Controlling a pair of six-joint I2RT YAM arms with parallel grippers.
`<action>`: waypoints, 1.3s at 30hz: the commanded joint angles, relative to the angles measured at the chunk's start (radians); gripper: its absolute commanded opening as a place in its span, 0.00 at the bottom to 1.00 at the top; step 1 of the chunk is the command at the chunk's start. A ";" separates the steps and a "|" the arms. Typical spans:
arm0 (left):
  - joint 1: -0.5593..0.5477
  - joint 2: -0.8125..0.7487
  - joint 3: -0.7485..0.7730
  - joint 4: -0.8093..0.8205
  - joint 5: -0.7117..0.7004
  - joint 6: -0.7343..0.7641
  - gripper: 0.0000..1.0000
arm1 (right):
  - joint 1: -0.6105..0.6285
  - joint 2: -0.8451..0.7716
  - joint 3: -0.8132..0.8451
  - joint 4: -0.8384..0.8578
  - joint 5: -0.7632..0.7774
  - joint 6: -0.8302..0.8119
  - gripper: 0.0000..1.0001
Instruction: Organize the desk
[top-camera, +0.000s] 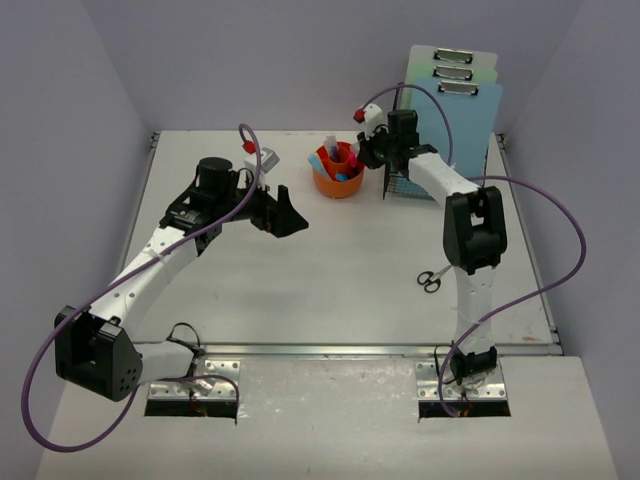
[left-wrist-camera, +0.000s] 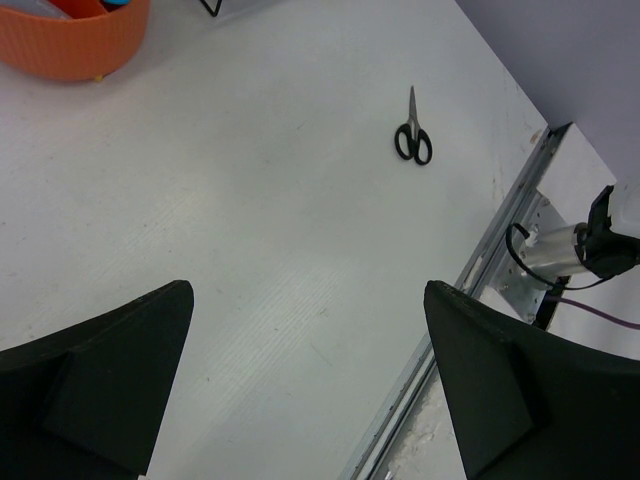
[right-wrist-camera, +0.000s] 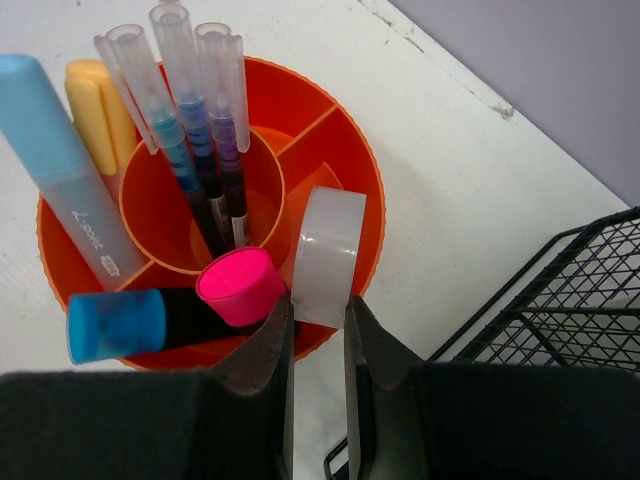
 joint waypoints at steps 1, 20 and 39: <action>0.002 0.006 -0.001 0.020 0.023 0.000 1.00 | -0.003 0.017 0.077 -0.106 -0.018 -0.012 0.00; 0.002 0.031 -0.009 0.021 0.039 0.002 1.00 | -0.003 -0.096 0.168 -0.305 -0.184 0.179 0.42; 0.002 0.026 -0.005 0.012 0.032 0.011 1.00 | 0.047 -0.135 0.082 -0.293 -0.158 0.204 0.08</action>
